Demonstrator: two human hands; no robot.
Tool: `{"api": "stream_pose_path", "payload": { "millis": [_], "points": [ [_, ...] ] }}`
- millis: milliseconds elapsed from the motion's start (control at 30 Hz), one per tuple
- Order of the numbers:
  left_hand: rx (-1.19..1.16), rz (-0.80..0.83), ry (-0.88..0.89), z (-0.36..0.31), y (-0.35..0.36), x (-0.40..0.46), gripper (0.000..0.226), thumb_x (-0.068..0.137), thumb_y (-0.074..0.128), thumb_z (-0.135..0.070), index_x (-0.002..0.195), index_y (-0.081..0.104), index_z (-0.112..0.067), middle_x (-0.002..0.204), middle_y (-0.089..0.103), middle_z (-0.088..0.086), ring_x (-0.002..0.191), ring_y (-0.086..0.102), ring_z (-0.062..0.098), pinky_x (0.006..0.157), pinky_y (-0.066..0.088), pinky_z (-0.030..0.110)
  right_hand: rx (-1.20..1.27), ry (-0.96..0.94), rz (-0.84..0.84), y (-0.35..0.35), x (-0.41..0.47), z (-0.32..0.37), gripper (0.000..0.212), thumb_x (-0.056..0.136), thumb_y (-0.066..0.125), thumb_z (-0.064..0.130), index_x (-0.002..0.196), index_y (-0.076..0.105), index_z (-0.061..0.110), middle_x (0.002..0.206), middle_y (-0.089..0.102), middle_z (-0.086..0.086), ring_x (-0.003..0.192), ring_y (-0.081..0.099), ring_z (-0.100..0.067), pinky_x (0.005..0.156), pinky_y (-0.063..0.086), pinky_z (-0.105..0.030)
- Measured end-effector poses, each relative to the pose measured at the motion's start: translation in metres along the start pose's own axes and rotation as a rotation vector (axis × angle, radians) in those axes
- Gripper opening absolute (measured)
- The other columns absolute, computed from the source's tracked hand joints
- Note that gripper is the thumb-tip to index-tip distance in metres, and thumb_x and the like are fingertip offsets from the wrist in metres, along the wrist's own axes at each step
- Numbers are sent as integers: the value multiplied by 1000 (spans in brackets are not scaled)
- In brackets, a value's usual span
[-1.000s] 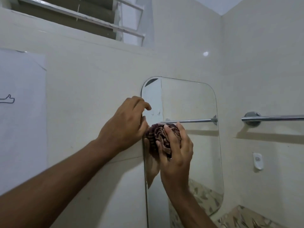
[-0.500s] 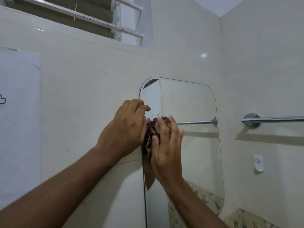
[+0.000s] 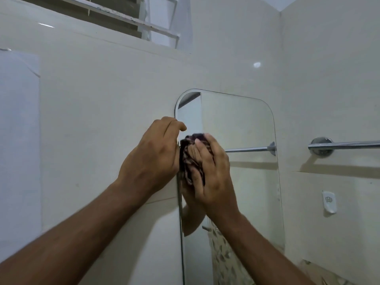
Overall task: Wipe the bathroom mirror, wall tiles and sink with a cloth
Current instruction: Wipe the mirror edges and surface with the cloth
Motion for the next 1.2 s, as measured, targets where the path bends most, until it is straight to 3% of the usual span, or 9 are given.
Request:
{"api": "stream_pose_path", "payload": {
  "millis": [133,300,533,600,700,833,1100,1200],
  "points": [
    [89,25,18,-2,4,1,43,95,33,-11,133,51,-3,132,52,14,118,52,26,101,45,35,24,-21,5,0,33,-6,51,102,51,20,150,38,9,158,33,-12,144,33,-26,118,34,-39],
    [314,100,7,1,11,1,55,99,32,-8,153,28,2,151,38,20,141,36,32,115,36,42,37,63,-38,0,93,-8,50,104,49,22,152,38,11,161,31,-8,144,31,-25,119,30,-33],
    [464,116,46,0,14,-1,55,105,15,-16,155,12,5,158,24,25,150,20,37,122,23,47,29,-7,56,0,-2,-1,53,102,52,18,152,37,6,161,30,-11,148,29,-25,123,25,-30],
    [459,107,40,-1,13,0,56,104,15,-16,155,13,5,158,25,24,149,21,36,122,23,46,48,-19,78,-1,9,-6,54,102,52,18,152,36,8,161,30,-9,148,28,-23,122,26,-31],
    [436,91,29,-1,12,1,59,102,31,-12,156,15,3,158,27,22,150,22,35,123,22,45,55,24,22,-1,61,-11,52,104,49,20,152,35,8,161,30,-10,147,28,-23,122,29,-36],
    [435,82,-9,1,10,1,62,100,35,-12,156,13,4,162,22,24,151,20,35,123,22,46,23,72,-36,-1,117,-14,51,105,45,25,154,34,11,162,28,-8,149,26,-22,122,21,-24],
    [432,82,-12,3,9,1,59,100,20,-17,155,16,4,159,27,24,148,25,38,116,25,50,77,-56,82,6,-3,13,54,100,55,17,151,37,8,161,30,-13,150,27,-25,122,29,-37],
    [404,94,23,-1,7,1,59,99,23,-18,155,21,2,159,30,22,146,29,37,114,27,50,84,-62,106,4,11,8,53,101,53,18,151,39,7,160,32,-13,149,29,-24,122,30,-36]
  ]
}}
Point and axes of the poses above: each hand's wrist, its own x-axis towards the middle knuckle, its own y-axis out of the palm, z = x × y, the point moved 5 cm from there along x, towards the middle knuckle
